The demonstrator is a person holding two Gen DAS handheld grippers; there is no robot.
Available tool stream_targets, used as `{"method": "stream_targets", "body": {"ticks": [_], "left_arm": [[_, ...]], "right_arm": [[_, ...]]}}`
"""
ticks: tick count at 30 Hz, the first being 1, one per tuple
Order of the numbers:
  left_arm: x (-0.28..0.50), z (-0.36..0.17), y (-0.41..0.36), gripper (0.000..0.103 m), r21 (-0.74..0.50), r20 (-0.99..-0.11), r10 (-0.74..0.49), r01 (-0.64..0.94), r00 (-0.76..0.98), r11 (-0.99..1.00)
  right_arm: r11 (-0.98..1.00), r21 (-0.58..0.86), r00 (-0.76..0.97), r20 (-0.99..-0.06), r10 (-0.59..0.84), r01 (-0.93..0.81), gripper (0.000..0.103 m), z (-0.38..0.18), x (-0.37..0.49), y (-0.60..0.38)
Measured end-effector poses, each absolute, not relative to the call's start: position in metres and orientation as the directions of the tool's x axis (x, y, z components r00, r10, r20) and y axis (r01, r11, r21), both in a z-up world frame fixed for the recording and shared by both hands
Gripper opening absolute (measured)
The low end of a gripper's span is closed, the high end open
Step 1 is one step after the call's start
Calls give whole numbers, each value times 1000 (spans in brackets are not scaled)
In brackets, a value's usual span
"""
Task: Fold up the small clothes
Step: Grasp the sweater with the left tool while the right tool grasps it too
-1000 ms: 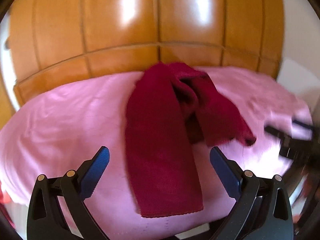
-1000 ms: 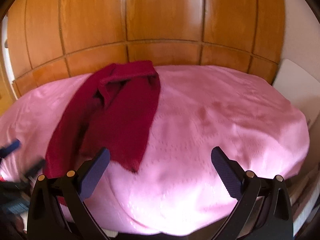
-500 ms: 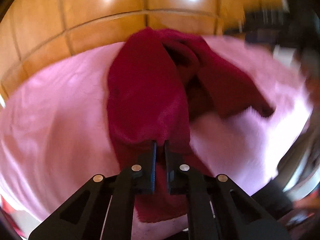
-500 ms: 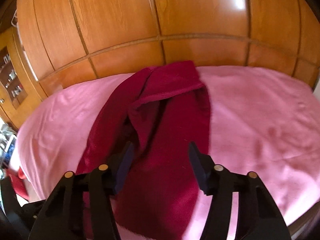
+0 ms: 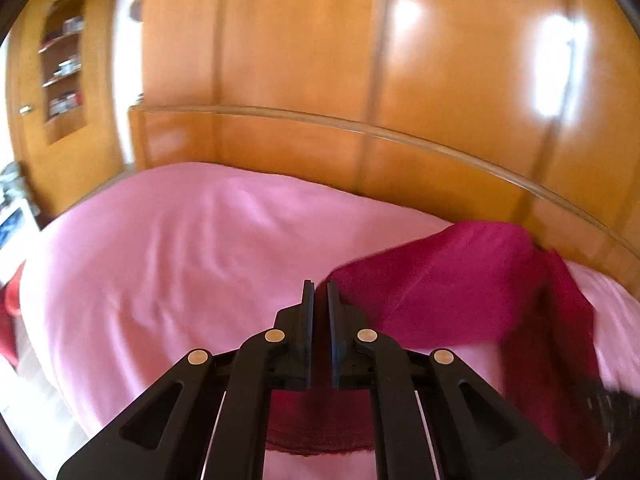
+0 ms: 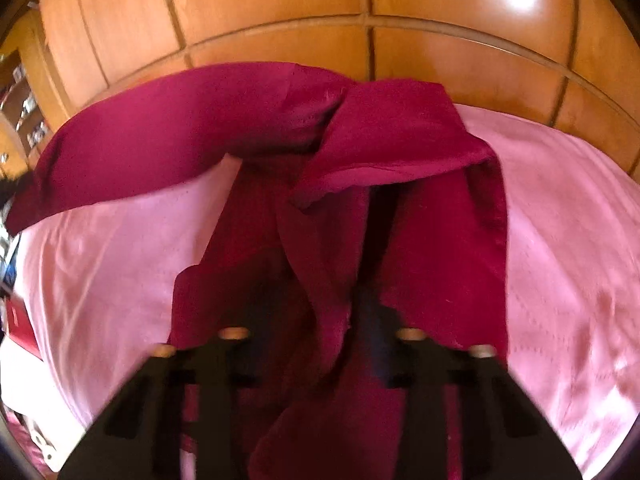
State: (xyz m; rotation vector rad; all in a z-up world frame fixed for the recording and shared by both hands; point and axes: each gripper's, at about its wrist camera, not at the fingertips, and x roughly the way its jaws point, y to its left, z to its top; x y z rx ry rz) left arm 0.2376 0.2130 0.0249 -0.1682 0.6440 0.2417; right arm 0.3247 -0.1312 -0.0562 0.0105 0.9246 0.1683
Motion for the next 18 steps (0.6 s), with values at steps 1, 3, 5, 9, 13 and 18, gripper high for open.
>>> {"method": "stream_targets", "body": {"ticks": [1,3,5,9,13,18], "left_arm": [[252,24,219,5,-71,-622,197,-306,758,950],[265,20,228,14,-74,-641,230,-356,732,931],[281,19,232,45,-108,-652,219,-375,726,921],[266,13,219,60,-100,-625,205,-338,753,936],[250,-9,186,60,-104,-662,60,-170,747,980],[226,-44,128,60,-157,-721,-153,56,676,986]], "right_arm": [[987,59,590,-796,135,-147,9,-56,325,-129],[984,45,598,-789,142,-174,7,-50,321,-126],[980,72,616,-769,173,-185,6,-36,315,-133],[986,99,680,-715,162,-131,6,-1,309,-172],[999,34,746,-666,7,22,6,29,307,-240],[931,-198,697,-620,-361,306,6,40,332,-336]]}}
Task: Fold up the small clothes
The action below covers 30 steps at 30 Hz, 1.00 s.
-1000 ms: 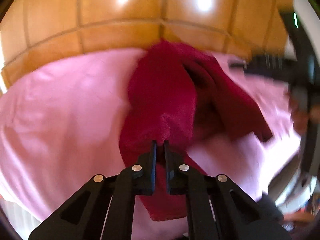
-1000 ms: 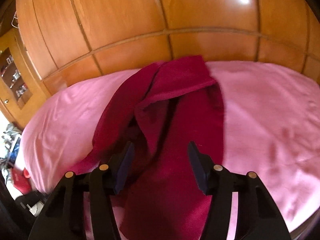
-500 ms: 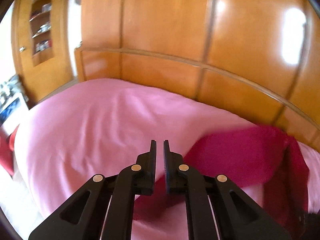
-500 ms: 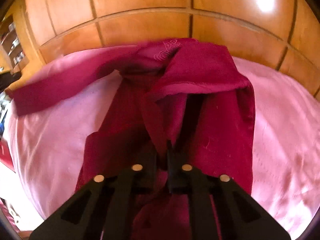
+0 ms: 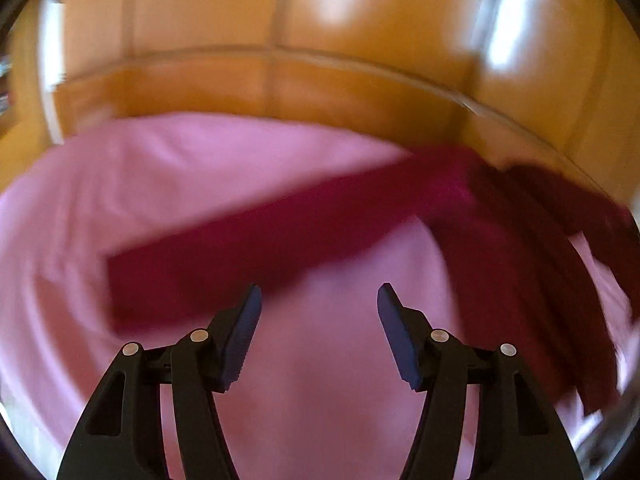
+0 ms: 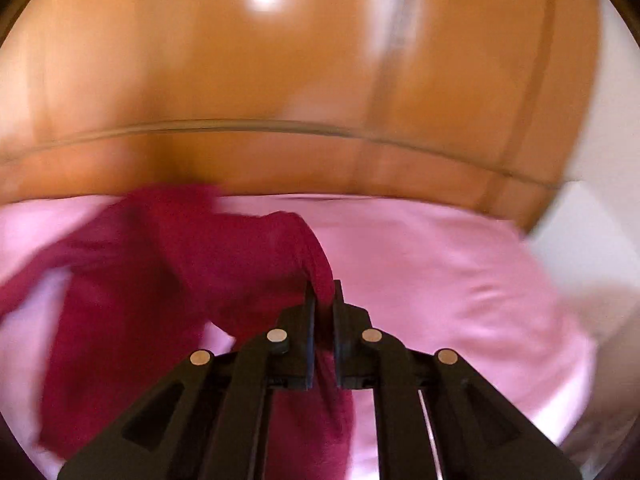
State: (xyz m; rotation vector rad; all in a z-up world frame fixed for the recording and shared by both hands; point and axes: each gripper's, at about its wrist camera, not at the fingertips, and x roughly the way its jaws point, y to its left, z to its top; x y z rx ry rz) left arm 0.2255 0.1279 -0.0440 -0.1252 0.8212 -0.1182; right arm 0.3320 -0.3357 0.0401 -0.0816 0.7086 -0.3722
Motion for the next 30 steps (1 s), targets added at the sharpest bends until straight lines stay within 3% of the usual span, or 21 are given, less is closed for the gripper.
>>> {"method": "stream_targets", "body": {"ticks": [3,4,5,6,8,11,15,16,19,22,23,25,28,30], "left_arm": [[210,-59,89,60,-195,-751,-266,181,605,964],[206,-63,76,60,-214,-760,-302,218,576,952],[202,-66,65,60,-233,-765,-336,250,549,940],[199,-69,55,59,-247,-770,-362,277,526,928],[197,-74,43,60,-278,-775,-396,297,492,914],[201,-85,31,59,-358,-777,-459,298,430,885],[208,-95,21,49,-413,-774,-493,272,398,869],[209,-101,19,48,-418,-771,-494,266,401,868],[210,-103,16,32,-425,-774,-491,248,400,871],[212,-106,15,13,-426,-777,-482,227,404,876],[206,-106,16,8,-422,-777,-478,223,410,879],[200,-103,22,6,-422,-770,-477,221,424,879],[193,-86,36,5,-418,-742,-480,237,468,877],[189,-68,50,5,-420,-712,-493,260,500,870]], "right_arm": [[853,-279,610,-604,-513,442,9,40,358,-388],[834,-292,588,-602,-541,469,28,40,364,-400],[822,-299,574,-600,-557,486,63,40,369,-410],[816,-291,573,-596,-563,500,74,41,371,-419],[829,-251,584,-609,-537,500,77,41,366,-428],[911,-117,614,-705,-356,394,77,24,340,-415],[961,226,580,-809,94,160,76,-26,288,-372],[945,304,560,-807,190,117,76,-37,276,-360],[801,599,449,-714,537,-5,76,-73,243,-315],[737,675,386,-672,632,-31,72,-98,231,-281],[736,676,385,-672,633,-29,46,-101,230,-276],[756,654,392,-690,609,-25,19,-102,232,-267],[820,569,423,-727,541,-70,8,-79,232,-266],[862,496,461,-743,486,-109,7,-57,223,-274]]}}
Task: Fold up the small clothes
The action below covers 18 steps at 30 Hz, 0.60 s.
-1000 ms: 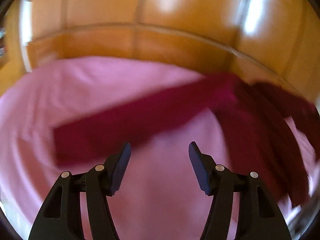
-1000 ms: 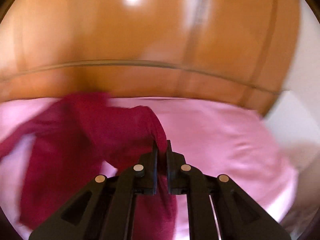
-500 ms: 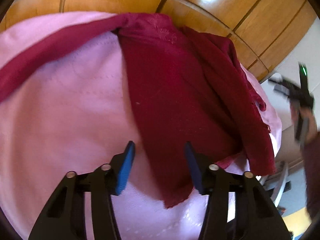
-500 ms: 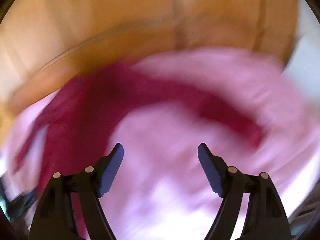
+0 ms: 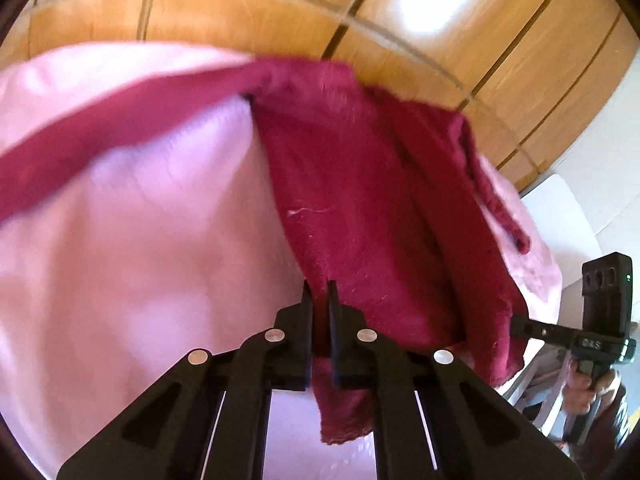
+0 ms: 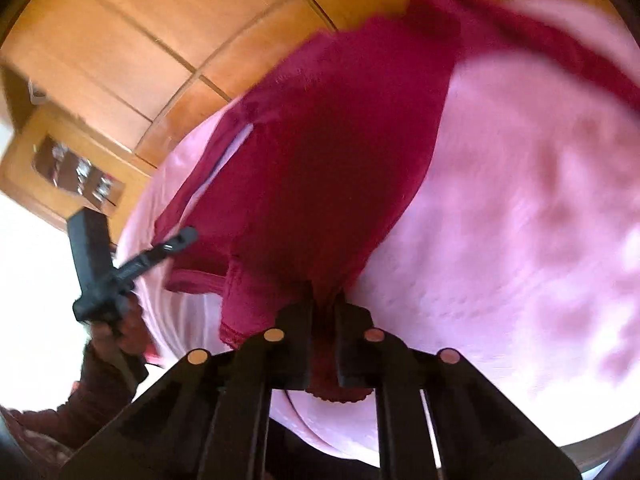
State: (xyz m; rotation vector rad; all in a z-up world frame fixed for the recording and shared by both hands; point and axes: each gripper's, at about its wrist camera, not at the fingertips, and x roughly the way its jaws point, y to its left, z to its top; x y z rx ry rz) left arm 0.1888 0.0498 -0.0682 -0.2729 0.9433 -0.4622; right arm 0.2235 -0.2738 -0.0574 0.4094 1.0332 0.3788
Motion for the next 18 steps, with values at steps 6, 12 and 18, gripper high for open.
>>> {"method": "stream_targets", "body": {"ticks": [6,12,18], "left_arm": [[167,-34,99,4,-390,-684,-478,276,552,878],[135,-38,126,4,-384,-727,-461,256,508,887],[126,-69,127,6,-362,-779,-419,210,466,908]], "right_arm": [[940,330,514,-793,327,-88,7,-26,189,-307],[980,197,381,-903,198,-42,7,-79,168,-327],[986,149,361,-917,168,-78,45,-91,173,-317]]}}
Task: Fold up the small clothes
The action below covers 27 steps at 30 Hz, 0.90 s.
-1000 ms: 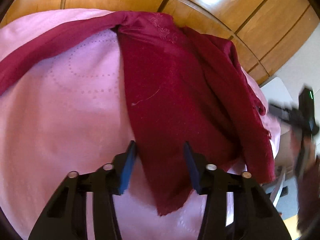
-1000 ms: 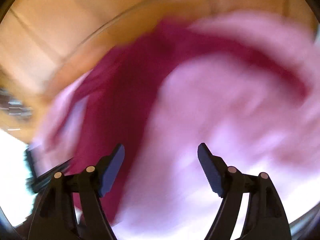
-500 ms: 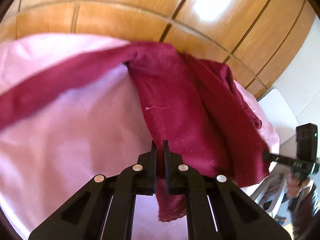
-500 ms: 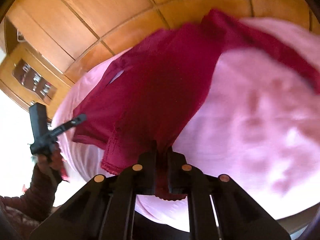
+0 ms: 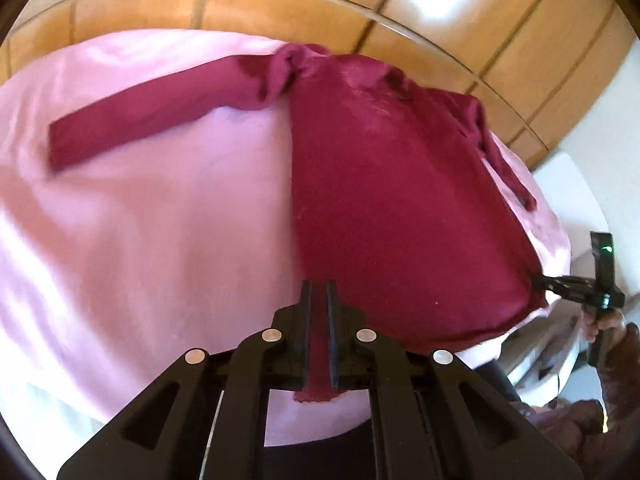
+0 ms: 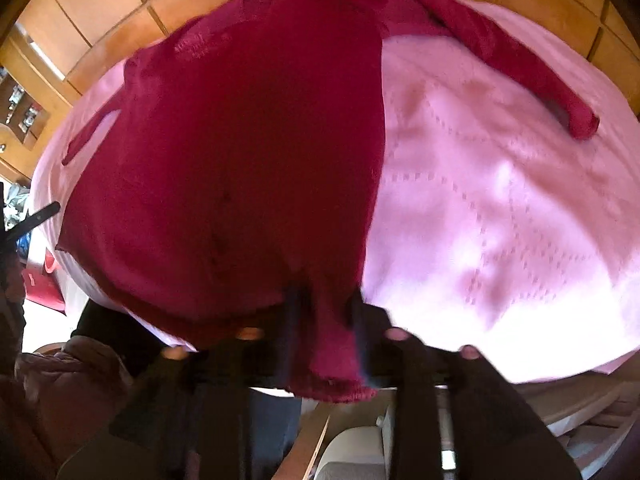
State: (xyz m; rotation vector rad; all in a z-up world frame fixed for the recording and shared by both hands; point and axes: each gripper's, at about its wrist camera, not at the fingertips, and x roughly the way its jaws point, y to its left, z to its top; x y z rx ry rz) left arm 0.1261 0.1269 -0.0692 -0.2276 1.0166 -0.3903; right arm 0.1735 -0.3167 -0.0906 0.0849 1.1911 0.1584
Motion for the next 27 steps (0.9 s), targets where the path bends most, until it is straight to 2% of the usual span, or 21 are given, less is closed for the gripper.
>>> {"method": "stream_targets", "body": {"ticks": [1,3,5,7,8,9,10,12,14,16,17,18,20,22,23,24,27], "left_arm": [[132,-71,139,9,-359,-781,-394,168,485,918],[141,-69,159,30,-342,-784,-332,82,525,936],[155,-67,193,40,-302,-791,-213,-64,574,951],[167,-67,226,43,-274,-799,-104,-205,593,940],[173,-67,242,51,-278,-798,-70,-263,599,924],[177,-67,257,66,-279,-797,-34,-318,603,906],[183,-66,275,71,-271,-790,26,-387,612,882],[192,-66,298,73,-283,-785,70,-457,616,843],[209,-69,316,72,-332,-785,34,-466,619,820],[230,-74,323,72,-319,-790,49,-479,611,817],[242,-77,323,70,-319,-794,36,-467,606,825],[246,-80,323,61,-320,-797,25,-458,603,830],[268,-86,316,48,-313,-807,0,-429,590,847],[285,-89,307,28,-294,-813,-24,-374,581,880],[293,-91,302,11,-256,-824,-9,-358,567,898],[293,-92,298,3,-211,-828,21,-345,561,914],[305,-84,306,3,-164,-818,76,-357,571,920]], "right_arm": [[988,134,382,-911,153,-77,58,-86,176,-317],[992,98,434,-893,123,-79,60,-73,180,-313],[992,91,475,-872,119,-82,63,-64,188,-308],[990,103,513,-847,140,-101,67,-49,198,-286],[987,103,533,-832,152,-122,69,-46,203,-275],[985,107,544,-823,165,-137,69,-47,205,-268],[979,122,550,-813,191,-161,69,-46,209,-257],[966,136,547,-803,236,-218,70,-50,222,-228],[956,141,538,-801,263,-259,70,-56,232,-204],[942,148,523,-800,293,-302,70,-64,243,-178],[939,140,525,-798,295,-315,70,-70,245,-163],[933,136,523,-797,303,-333,70,-74,249,-150],[922,149,508,-797,326,-358,70,-79,256,-133],[913,153,494,-801,339,-379,70,-84,260,-116],[908,155,483,-805,345,-389,70,-88,260,-111],[903,164,472,-808,354,-396,70,-89,260,-107],[884,181,436,-816,380,-431,71,-96,257,-95]]}}
